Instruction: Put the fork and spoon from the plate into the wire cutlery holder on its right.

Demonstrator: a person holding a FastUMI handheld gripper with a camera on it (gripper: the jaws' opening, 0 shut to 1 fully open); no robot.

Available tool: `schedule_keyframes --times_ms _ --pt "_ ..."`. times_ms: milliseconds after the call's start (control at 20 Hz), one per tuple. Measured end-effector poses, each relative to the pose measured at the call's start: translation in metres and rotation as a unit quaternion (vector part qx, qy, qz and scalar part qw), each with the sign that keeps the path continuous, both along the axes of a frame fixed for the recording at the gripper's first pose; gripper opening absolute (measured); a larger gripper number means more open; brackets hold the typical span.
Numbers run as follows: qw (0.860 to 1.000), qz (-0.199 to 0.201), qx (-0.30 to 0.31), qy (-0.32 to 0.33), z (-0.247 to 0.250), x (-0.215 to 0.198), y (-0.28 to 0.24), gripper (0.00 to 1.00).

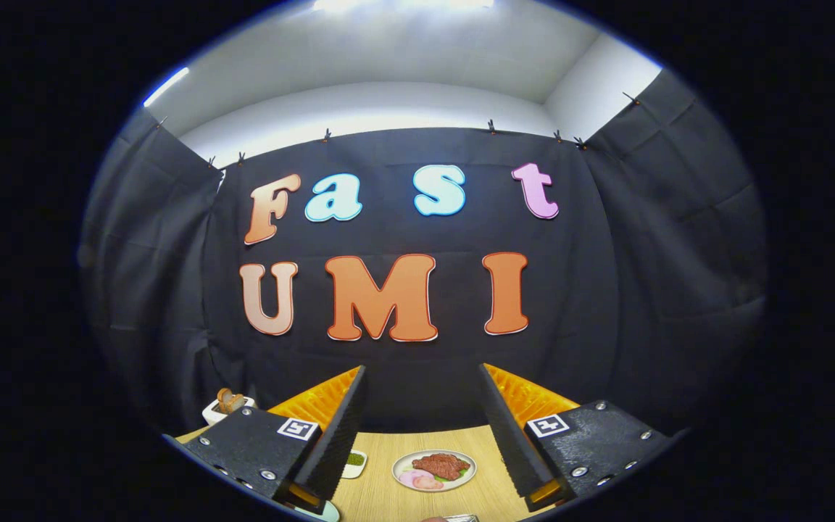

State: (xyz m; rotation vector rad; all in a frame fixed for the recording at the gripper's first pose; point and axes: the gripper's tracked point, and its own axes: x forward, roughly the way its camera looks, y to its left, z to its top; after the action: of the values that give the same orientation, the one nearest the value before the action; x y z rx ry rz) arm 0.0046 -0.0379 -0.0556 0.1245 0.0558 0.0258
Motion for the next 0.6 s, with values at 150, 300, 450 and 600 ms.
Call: schedule_keyframes --times_ms 150,300,450,600 --pt "1.0 0.001 -0.008 -0.019 0.006 0.001 0.009 0.89" --pt "0.999 -0.001 -0.016 -0.028 0.008 0.004 0.015 0.89" --pt "0.999 0.004 -0.018 -0.031 0.009 0.007 0.022 0.89" --pt "1.0 0.011 -0.013 -0.026 0.008 0.009 0.032 0.89"
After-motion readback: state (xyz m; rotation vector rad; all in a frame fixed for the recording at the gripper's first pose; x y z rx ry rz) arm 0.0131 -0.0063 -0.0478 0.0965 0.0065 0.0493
